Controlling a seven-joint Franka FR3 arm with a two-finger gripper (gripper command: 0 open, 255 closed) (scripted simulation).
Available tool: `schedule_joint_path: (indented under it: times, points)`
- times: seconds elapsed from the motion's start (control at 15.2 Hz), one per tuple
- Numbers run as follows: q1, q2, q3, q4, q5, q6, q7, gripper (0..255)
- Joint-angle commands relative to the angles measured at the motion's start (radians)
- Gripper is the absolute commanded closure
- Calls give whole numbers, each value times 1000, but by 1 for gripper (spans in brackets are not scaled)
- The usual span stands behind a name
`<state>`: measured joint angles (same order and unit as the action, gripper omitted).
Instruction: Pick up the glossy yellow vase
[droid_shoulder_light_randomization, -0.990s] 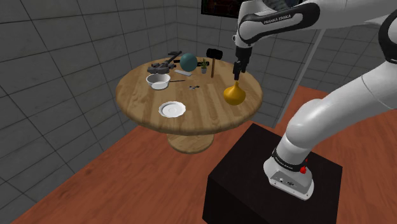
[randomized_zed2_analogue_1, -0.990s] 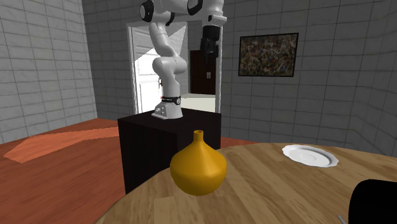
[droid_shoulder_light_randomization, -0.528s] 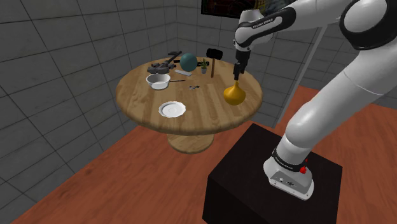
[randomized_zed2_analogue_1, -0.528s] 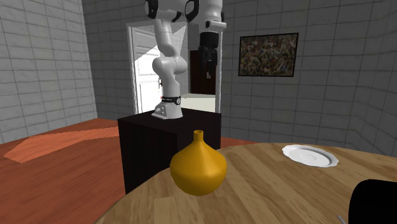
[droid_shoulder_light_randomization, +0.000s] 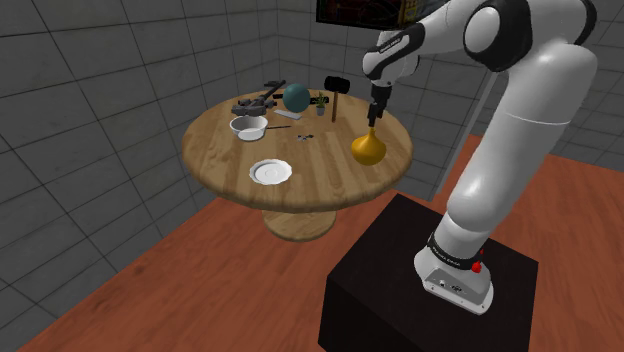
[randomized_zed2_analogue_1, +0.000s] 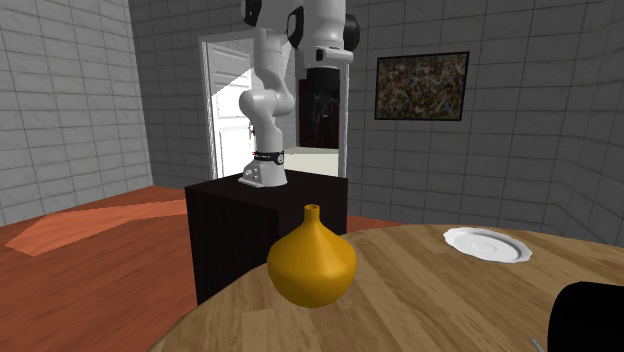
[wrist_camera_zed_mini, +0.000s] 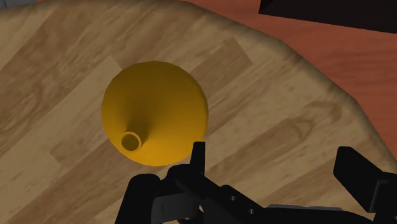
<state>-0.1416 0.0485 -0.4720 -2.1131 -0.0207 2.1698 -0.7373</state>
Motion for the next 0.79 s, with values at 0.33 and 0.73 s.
schedule_joint_path:
  times: [0.33,0.73]
  points:
    - [-98,294,4,250,184,1,-191,0]
    - [-224,548,48,533,292,-57,-293,0]
